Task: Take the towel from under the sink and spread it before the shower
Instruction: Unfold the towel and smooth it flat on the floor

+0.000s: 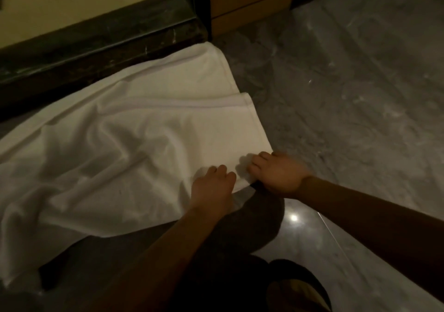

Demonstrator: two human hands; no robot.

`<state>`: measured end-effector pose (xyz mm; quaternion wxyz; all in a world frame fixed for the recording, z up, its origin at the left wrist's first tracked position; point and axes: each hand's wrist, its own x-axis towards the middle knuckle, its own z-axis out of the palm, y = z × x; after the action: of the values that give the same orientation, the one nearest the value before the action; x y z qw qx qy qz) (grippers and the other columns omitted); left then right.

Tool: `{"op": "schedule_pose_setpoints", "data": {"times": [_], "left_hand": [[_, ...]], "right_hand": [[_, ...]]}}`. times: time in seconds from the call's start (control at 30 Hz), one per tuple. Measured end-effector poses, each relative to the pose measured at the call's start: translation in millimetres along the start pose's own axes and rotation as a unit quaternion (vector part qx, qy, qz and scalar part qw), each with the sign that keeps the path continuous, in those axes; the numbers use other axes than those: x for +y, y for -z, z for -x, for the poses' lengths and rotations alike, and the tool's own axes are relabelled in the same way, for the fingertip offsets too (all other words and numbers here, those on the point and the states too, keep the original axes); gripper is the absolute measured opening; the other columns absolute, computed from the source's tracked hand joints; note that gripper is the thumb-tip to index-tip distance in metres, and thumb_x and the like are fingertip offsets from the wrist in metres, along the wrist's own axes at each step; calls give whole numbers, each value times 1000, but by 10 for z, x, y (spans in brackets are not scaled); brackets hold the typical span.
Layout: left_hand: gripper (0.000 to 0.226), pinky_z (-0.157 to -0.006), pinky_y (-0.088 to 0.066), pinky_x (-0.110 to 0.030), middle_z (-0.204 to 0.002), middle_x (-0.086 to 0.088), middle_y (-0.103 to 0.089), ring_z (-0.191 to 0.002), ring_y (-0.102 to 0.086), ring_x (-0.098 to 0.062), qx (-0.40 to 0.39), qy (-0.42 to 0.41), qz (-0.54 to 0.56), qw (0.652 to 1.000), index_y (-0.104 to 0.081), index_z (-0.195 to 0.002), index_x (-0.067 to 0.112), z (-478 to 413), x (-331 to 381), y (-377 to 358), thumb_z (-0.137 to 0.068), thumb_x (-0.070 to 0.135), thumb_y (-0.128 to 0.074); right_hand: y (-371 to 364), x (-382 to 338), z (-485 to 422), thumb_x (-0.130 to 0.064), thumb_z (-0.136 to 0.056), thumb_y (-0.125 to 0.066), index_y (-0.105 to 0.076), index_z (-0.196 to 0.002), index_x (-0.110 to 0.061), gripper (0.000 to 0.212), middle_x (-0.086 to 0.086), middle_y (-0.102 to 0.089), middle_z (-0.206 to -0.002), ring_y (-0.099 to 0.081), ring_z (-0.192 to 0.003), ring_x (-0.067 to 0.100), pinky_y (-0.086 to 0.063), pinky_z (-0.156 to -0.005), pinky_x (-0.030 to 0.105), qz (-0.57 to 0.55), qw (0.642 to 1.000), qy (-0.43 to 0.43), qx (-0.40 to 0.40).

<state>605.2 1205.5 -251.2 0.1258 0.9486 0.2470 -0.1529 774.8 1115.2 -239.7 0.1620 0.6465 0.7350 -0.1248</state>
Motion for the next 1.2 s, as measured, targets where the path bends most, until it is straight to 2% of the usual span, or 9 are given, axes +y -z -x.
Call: {"op": "schedule_pose_setpoints", "data": {"times": [0.07, 0.17, 0.33, 0.5, 0.7, 0.83, 1.0, 1.07, 1.2], "left_hand": [[14, -69, -43, -30, -105, -2, -54, -96, -49, -19, -3, 7, 9, 1000, -55, -102, 19, -30, 56, 4, -88, 22, -53], [7, -69, -44, -30, -98, -1, -57, -90, -51, -18, -6, 23, 45, 999, -56, -94, 19, -76, 138, 8, -87, 18, -54], [6, -66, -40, -30, -97, -2, -57, -89, -54, -20, -8, 10, 71, 997, -56, -94, 19, -152, 408, -5, -88, 17, -55], [9, -68, -37, -31, -102, -5, -57, -95, -55, -23, 2, -17, 92, 996, -56, -98, 16, -246, 720, -18, -92, 14, -50], [8, -67, -36, -30, -99, -5, -58, -93, -56, -23, -17, -57, 108, 992, -57, -99, 15, -264, 849, -48, -91, 15, -53], [23, -74, -47, -35, -100, -3, -57, -92, -55, -22, -7, -72, 132, 989, -57, -102, 19, -292, 685, -31, -89, 36, -54], [36, -78, -49, -37, -106, -4, -58, -97, -56, -24, 67, -11, 114, 991, -58, -106, 18, -501, 205, 123, -86, 47, -49], [36, -76, -50, -37, -107, -3, -57, -99, -55, -23, 95, 14, 90, 991, -57, -109, 19, -620, -40, 208, -86, 46, -49], [40, -75, -49, -36, -109, -4, -57, -101, -54, -23, 129, 62, 44, 989, -55, -113, 19, -795, -516, 385, -85, 46, -50]], "right_hand": [[-2, 25, -28, -27, -69, -77, -63, -90, -12, 30, 8, -65, -87, -62, -74, 24, -44, -56, 29, 7, 1000, 12, -4], [-85, 81, -81, -26, -86, -57, -55, -105, -11, 24, 11, -60, -106, -57, -95, 29, -35, -67, 32, -4, 1000, 4, -26], [-135, 273, 56, -27, -87, -51, -52, -115, -18, 30, 6, -55, -118, -53, -108, 26, -40, -77, 34, 3, 996, -31, -81], [-230, 446, 280, -29, -86, -50, -53, -117, -19, 33, 4, -53, -120, -54, -106, 24, -45, -81, 32, 3, 991, -71, -115], [-333, 475, 503, -24, -83, -49, -50, -116, -23, 33, 0, -53, -118, -54, -104, 22, -44, -77, 33, -17, 993, -77, -88], [-292, 530, 522, -33, -82, -56, -51, -119, -25, 39, -2, -55, -115, -58, -100, 21, -47, -73, 32, -33, 997, -46, -56], [-75, 674, 257, -23, -73, -47, -63, -91, -13, 26, 8, -62, -90, -62, -77, 32, -49, -59, 36, -55, 996, -71, 23], [24, 726, 23, -19, -68, -53, -64, -80, -9, 19, 12, -62, -79, -62, -66, 34, -48, -51, 35, -72, 992, -68, 73], [234, 847, -596, -17, -76, -58, -62, -95, -9, 22, 15, -60, -94, -59, -83, 37, -48, -63, 40, -80, 988, -85, 98]]}}
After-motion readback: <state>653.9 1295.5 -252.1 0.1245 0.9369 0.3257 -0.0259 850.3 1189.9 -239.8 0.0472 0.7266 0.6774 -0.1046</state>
